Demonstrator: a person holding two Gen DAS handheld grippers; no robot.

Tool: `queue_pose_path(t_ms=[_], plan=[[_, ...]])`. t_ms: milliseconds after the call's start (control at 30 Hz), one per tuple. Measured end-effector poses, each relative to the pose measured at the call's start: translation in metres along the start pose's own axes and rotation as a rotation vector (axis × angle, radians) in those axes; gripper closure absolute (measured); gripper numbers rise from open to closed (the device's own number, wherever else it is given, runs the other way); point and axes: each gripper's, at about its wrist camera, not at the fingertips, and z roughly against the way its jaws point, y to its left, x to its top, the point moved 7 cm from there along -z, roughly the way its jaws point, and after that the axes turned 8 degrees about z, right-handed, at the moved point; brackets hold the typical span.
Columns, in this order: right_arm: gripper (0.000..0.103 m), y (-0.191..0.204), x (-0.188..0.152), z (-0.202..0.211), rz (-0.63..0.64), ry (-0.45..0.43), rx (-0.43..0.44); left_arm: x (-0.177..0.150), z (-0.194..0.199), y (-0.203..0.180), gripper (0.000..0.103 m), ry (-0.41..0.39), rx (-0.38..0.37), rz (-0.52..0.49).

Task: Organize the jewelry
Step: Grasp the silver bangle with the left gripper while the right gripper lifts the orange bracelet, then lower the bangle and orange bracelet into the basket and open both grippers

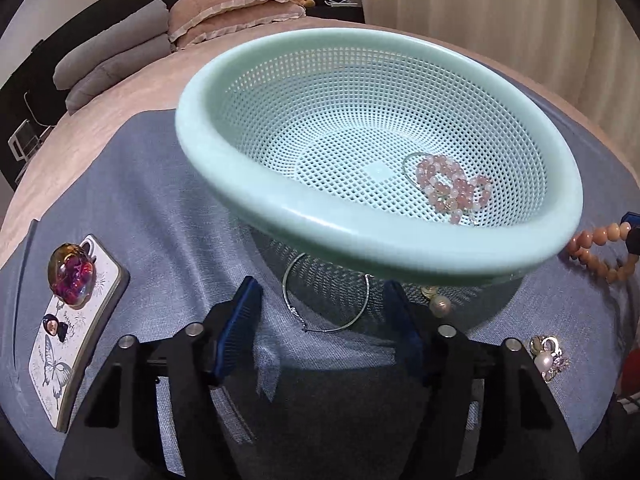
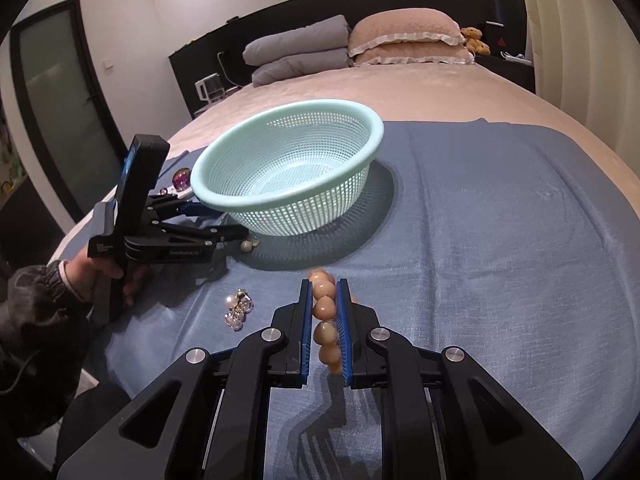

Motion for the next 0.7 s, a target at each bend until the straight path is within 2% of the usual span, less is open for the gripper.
queue_pose_path(t_ms=[67, 367, 700], plan=[[0.091, -0.001, -0.001, 0.000, -0.010, -0.002, 0.005, 0.000, 0.001, 0.003, 0.059, 0.003, 0.005, 0.013], [0.091, 0.002, 0.002, 0.009, -0.002, -0.017, 0.004, -0.008, 0.015, 0.001, 0.060, 0.023, 0.030, -0.010], [0.091, 0.020, 0.025, 0.026, 0.044, -0.075, 0.041, -0.031, 0.070, 0.017, 0.060, 0.000, 0.041, 0.033]])
